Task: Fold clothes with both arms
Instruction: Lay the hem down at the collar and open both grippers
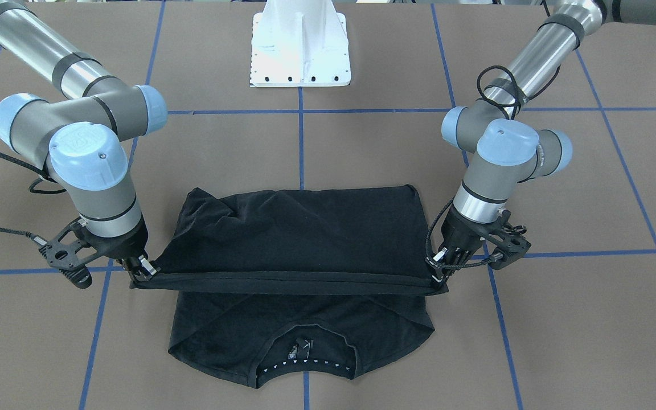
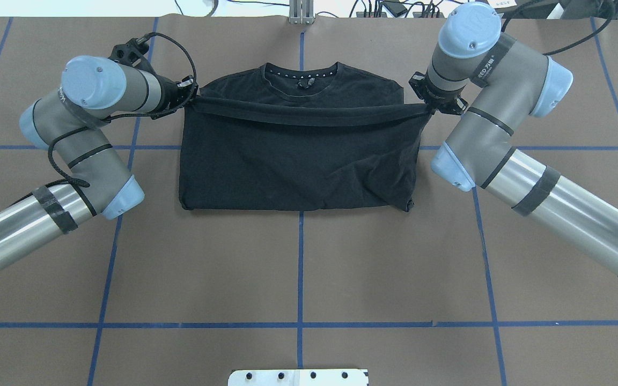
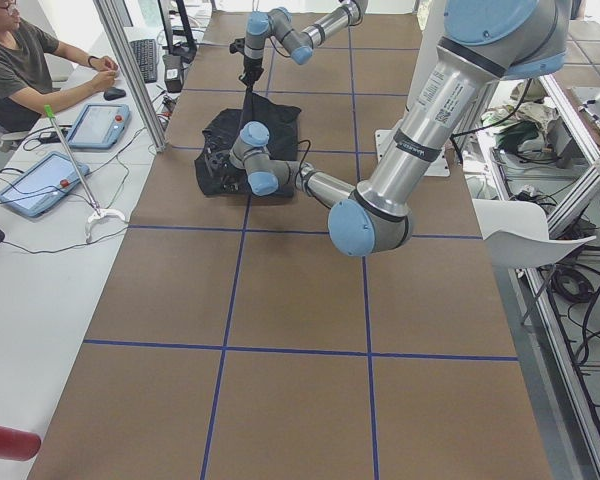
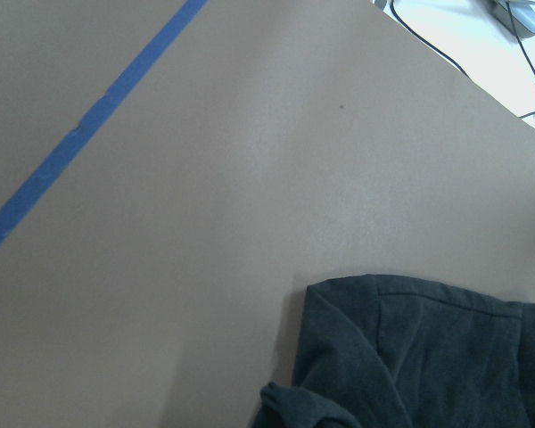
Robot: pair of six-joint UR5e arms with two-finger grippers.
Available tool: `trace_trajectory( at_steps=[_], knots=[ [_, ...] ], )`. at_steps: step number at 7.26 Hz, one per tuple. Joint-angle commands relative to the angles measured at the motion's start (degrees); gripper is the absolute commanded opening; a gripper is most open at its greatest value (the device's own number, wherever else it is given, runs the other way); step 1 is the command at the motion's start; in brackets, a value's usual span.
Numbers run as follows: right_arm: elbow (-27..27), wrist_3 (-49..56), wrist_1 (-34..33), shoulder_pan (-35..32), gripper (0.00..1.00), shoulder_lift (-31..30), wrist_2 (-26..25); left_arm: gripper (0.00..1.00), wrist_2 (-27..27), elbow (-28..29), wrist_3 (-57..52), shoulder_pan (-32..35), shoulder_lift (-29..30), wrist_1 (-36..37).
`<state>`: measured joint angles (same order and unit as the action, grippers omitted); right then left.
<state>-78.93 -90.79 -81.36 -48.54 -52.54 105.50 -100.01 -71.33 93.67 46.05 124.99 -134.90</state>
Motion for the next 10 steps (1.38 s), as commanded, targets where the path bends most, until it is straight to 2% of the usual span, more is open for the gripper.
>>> trace_trajectory(
  at_steps=[1, 2, 6, 9, 10],
  knots=[
    [6.2, -0.1, 3.8, -0.3, 0.00, 3.4, -0.2, 0.03, 0.1, 5.3, -0.1, 1.2, 2.8, -2.3],
    [8.8, -0.3, 3.9, -0.3, 0.00, 5.7, -0.2, 0.09, 0.1, 6.5, -0.2, 1.3, 2.8, -4.0],
    [17.2, 1.2, 3.7, -3.9, 0.00, 13.3, -0.8, 0.08, -0.3, 5.6, -0.2, 3.7, 3.0, -4.4],
    [20.3, 2.5, 4.0, -4.0, 0.00, 15.3, -0.8, 0.07, -0.4, 5.8, -1.9, 5.4, 2.9, -5.5],
    [22.4, 2.3, 6.5, -4.0, 0.00, 16.1, -0.9, 0.06, -0.4, 6.1, -1.9, 5.3, 2.8, -5.4]
  ],
)
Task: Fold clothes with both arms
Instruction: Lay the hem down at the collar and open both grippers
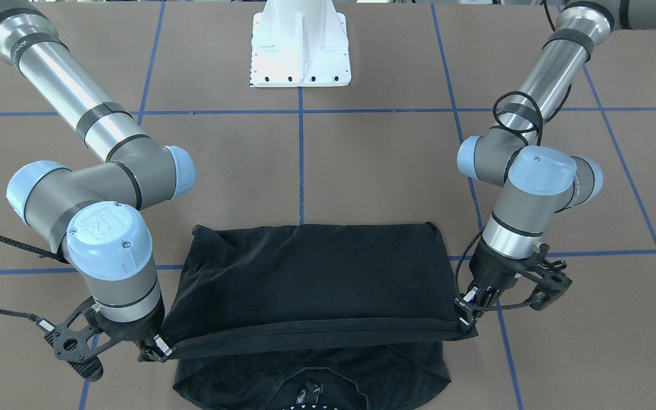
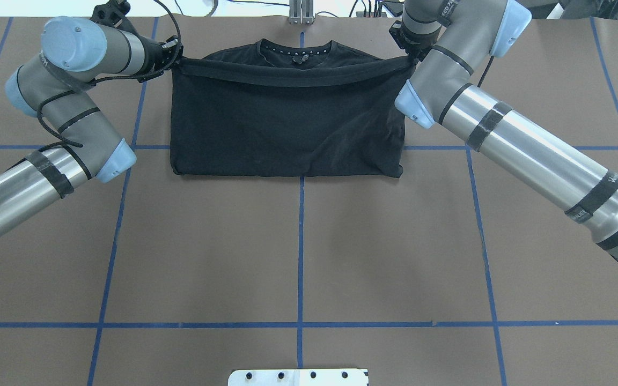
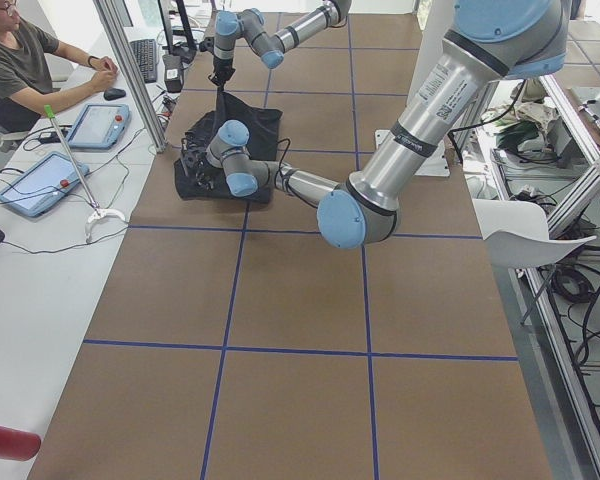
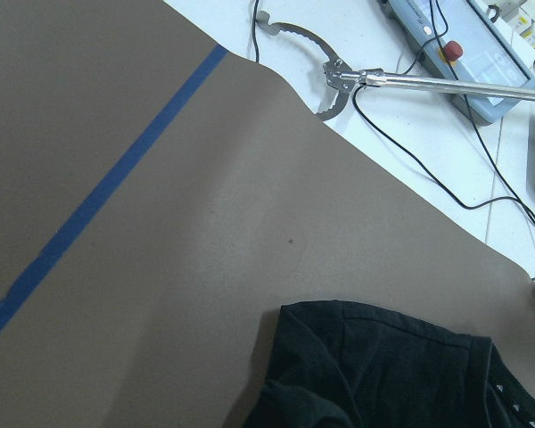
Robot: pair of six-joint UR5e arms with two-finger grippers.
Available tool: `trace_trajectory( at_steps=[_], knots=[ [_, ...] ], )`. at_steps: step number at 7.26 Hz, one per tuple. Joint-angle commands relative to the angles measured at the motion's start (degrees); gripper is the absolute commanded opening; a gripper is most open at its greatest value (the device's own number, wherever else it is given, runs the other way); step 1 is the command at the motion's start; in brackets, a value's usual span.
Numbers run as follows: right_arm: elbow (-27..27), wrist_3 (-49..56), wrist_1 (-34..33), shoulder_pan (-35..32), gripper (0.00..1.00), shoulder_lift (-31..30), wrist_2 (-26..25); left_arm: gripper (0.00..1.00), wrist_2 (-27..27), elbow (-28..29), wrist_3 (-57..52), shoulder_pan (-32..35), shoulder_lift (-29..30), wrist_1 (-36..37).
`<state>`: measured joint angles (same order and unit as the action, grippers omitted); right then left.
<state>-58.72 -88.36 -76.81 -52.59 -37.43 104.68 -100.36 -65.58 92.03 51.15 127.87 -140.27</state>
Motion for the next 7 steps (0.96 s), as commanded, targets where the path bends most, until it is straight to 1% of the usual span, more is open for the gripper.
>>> trace_trajectory(
  at_steps=[1, 2, 3, 5, 6, 7],
  knots=[
    [5.9, -0.2, 3.7, 0.1, 0.00, 3.0, -0.1, 0.06, 0.1, 1.4, -0.3, 0.2, -0.1, 0.0],
    [8.9, -0.7, 4.2, 0.6, 0.00, 5.2, -0.2, 0.10, 0.3, 1.9, -0.3, 0.2, -0.1, 0.0],
    [10.9, -2.0, 5.5, 0.8, 0.00, 6.5, -0.3, 0.10, 0.3, 2.9, -0.3, 0.2, 0.0, 0.0],
    [15.8, -2.4, 9.3, 1.3, 0.00, 8.1, -2.3, 0.18, 0.3, 3.8, -0.3, 0.4, 0.0, -0.1],
    [16.4, -2.4, 9.3, 1.9, 0.00, 8.2, -3.7, 0.34, 0.3, 3.9, -0.3, 0.4, 0.0, 0.0],
    [16.6, -2.4, 9.4, 2.3, 0.00, 8.2, -5.0, 0.40, 0.3, 4.3, -0.3, 0.5, 0.0, -0.1]
  ],
)
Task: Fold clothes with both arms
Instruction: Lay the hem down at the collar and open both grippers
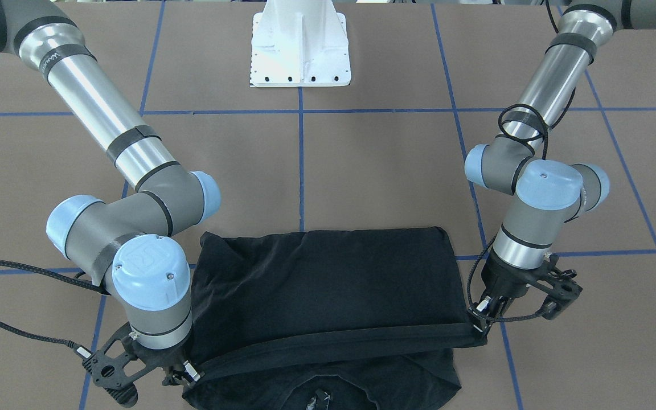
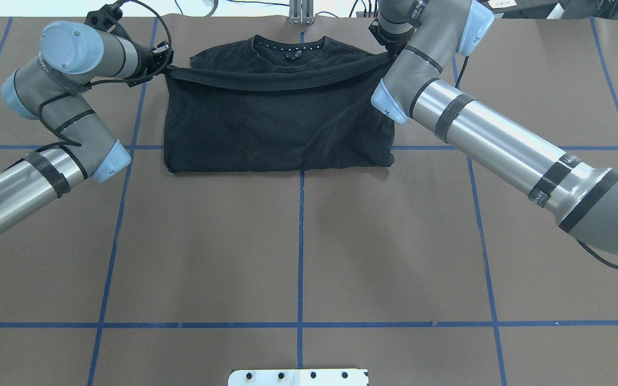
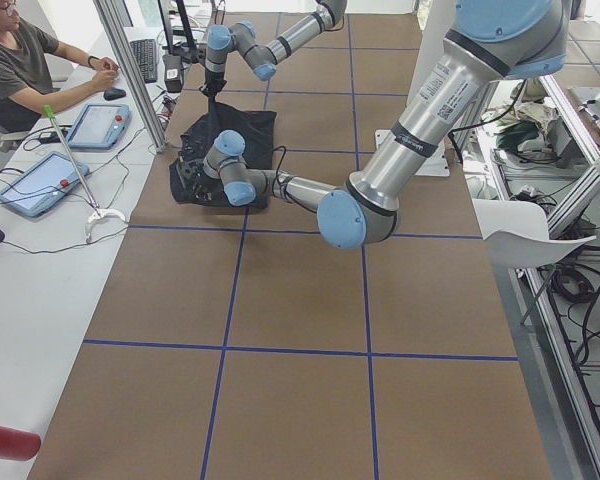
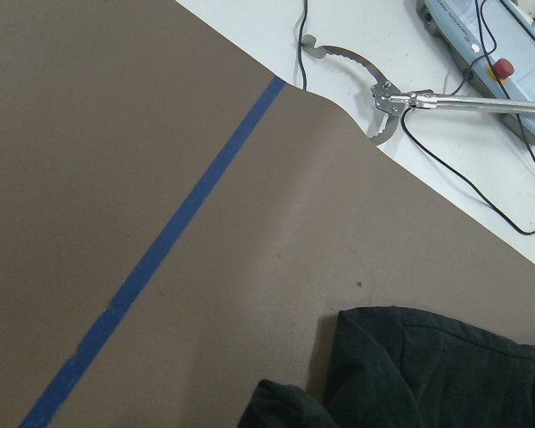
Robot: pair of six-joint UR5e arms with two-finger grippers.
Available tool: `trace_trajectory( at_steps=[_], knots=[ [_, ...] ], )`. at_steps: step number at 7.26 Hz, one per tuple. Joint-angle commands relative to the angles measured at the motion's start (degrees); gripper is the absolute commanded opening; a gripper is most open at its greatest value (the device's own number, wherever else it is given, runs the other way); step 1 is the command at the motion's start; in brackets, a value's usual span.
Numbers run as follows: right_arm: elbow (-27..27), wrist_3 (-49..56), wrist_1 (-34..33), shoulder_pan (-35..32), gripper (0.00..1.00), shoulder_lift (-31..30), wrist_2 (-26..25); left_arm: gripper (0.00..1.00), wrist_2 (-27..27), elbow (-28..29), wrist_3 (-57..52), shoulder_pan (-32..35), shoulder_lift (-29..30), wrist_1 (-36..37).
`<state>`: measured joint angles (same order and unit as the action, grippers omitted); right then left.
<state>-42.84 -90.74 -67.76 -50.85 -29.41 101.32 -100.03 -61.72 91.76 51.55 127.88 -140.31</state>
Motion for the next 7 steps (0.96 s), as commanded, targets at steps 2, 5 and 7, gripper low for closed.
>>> trace_trajectory(
  at_steps=[2, 5, 7],
  knots=[
    [0.7, -2.0, 0.3, 0.6, 0.29, 1.4, -1.7, 0.40, 0.0, 0.6, 0.1, 0.7, 0.0, -1.2],
    [-0.5, -3.5, 1.7, 0.0, 0.76, 1.6, -0.7, 0.43, -0.1, 0.2, 0.1, 1.1, 0.0, -1.4],
    [-14.7, -11.4, 1.7, 2.9, 0.78, -8.2, 0.2, 0.44, -0.4, -1.8, 0.0, 1.2, -0.3, -1.4]
  ],
)
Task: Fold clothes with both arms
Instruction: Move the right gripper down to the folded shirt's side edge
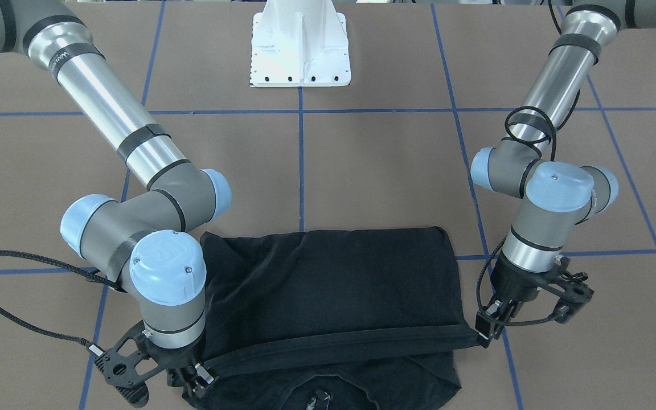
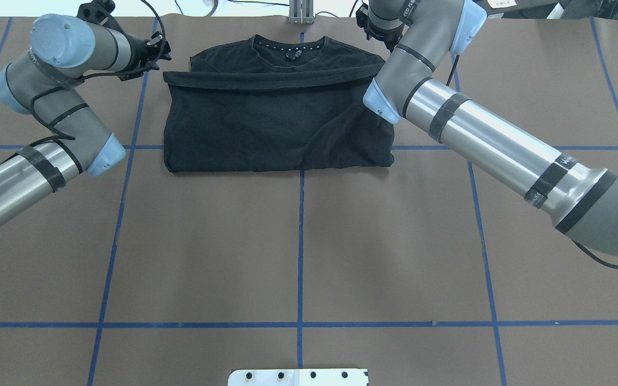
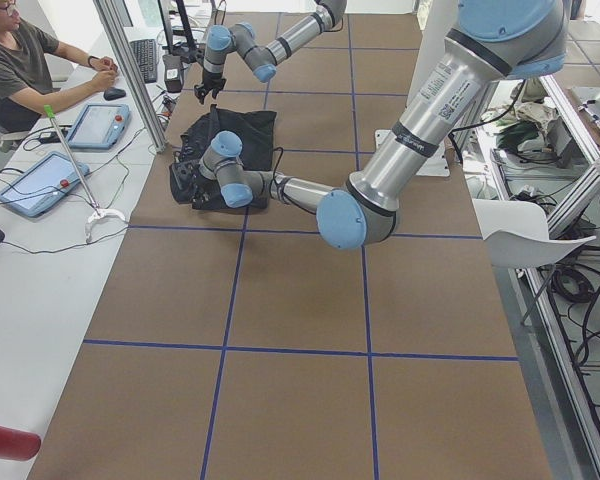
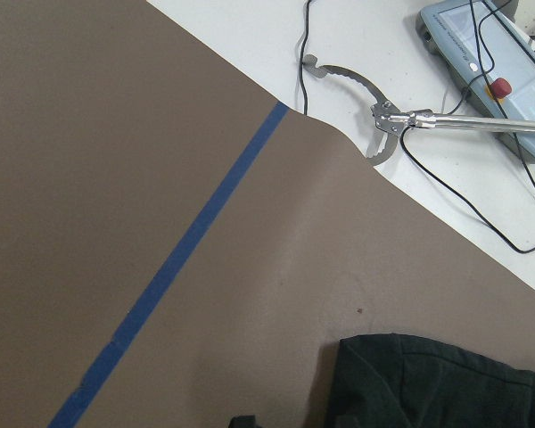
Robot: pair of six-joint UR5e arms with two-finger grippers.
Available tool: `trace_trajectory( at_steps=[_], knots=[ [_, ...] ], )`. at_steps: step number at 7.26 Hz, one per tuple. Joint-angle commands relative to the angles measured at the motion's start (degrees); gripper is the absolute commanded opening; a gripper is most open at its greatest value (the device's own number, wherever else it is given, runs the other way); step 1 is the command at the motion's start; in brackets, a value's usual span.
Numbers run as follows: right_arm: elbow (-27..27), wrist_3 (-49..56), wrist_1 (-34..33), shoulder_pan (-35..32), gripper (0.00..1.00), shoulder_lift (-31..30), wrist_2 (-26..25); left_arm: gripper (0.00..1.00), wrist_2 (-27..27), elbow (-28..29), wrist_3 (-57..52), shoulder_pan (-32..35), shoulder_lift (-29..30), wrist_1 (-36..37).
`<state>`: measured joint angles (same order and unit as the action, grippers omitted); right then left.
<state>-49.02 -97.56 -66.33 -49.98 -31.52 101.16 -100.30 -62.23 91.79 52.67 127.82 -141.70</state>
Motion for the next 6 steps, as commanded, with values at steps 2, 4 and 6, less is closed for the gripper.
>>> trace_trajectory(
  at_steps=[2, 4, 6],
  knots=[
    [-34.1, -5.7, 0.0, 7.1, 0.78, -25.6, -1.5, 0.49, -0.2, -1.8, 0.0, 0.1, -0.4, 0.0],
    [-40.2, -7.5, -1.3, 11.5, 0.83, -31.0, -6.4, 0.50, 0.2, -2.5, 0.0, 0.1, -0.8, 0.1],
    [-40.2, -13.7, -1.2, 15.1, 0.85, -30.6, -9.5, 0.51, 0.4, -3.0, 0.0, 0.1, -0.9, 0.2]
  ],
)
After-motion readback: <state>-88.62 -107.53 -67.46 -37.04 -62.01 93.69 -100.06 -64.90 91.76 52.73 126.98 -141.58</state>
